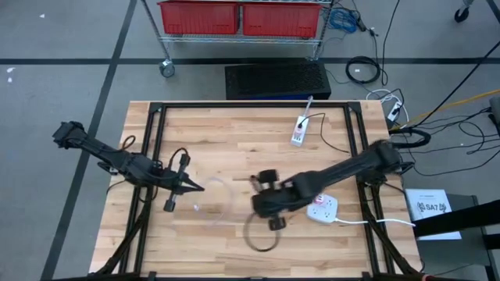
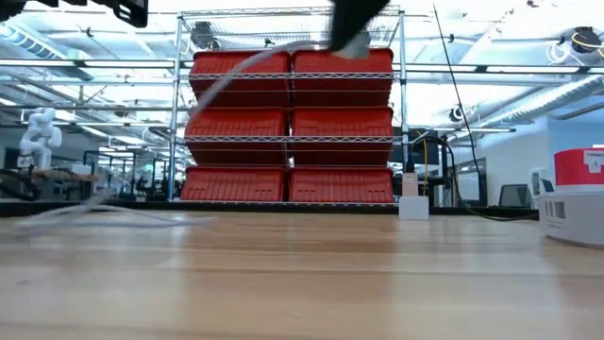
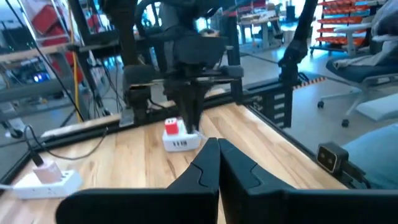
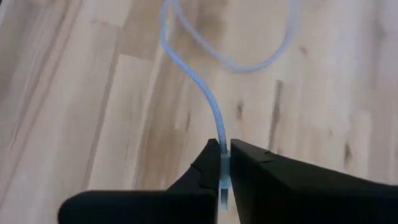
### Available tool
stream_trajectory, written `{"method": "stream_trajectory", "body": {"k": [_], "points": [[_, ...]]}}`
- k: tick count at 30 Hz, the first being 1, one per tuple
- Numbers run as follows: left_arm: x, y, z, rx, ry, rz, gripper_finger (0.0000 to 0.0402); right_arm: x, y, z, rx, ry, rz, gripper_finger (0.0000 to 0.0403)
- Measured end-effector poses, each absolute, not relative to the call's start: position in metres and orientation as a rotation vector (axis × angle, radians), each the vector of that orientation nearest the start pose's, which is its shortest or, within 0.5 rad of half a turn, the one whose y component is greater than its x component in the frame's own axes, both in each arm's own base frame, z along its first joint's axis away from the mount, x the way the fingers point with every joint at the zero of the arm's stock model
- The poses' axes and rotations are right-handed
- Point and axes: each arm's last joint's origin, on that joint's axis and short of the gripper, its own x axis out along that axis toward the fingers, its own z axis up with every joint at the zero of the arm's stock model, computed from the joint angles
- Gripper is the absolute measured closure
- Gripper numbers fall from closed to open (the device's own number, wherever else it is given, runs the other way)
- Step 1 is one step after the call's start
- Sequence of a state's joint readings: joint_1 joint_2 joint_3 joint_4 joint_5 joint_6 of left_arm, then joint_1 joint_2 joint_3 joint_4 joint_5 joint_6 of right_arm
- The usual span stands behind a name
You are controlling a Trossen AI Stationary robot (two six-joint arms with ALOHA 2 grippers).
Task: Insert USB
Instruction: Insert the white charger cable into the bottom right orange charger adapter
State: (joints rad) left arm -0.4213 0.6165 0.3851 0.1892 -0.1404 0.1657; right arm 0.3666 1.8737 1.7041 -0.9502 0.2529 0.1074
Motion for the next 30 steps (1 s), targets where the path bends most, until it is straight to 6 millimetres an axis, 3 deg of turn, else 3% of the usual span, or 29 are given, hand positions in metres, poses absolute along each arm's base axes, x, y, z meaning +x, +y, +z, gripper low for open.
{"method": "stream_trajectory", "body": {"k": [7, 13, 23, 30], "points": [[0.141, -0.059, 0.257, 0.166, -0.012, -0.281, 0.0401, 0.266, 0.130, 0.273, -0.055, 0.712, -0.241, 0.0403], [0.141, -0.058, 0.262, 0.151, -0.059, -0.255, 0.0401, 0.188, 0.132, 0.241, 0.043, 0.447, -0.424, 0.0403], [0.142, -0.057, 0.264, 0.094, -0.064, -0.222, 0.0401, 0.129, 0.142, 0.194, 0.140, 0.317, -0.411, 0.0403], [0.142, -0.057, 0.264, 0.093, -0.063, -0.203, 0.0401, 0.103, 0.140, 0.166, 0.222, 0.255, -0.369, 0.0402]]}}
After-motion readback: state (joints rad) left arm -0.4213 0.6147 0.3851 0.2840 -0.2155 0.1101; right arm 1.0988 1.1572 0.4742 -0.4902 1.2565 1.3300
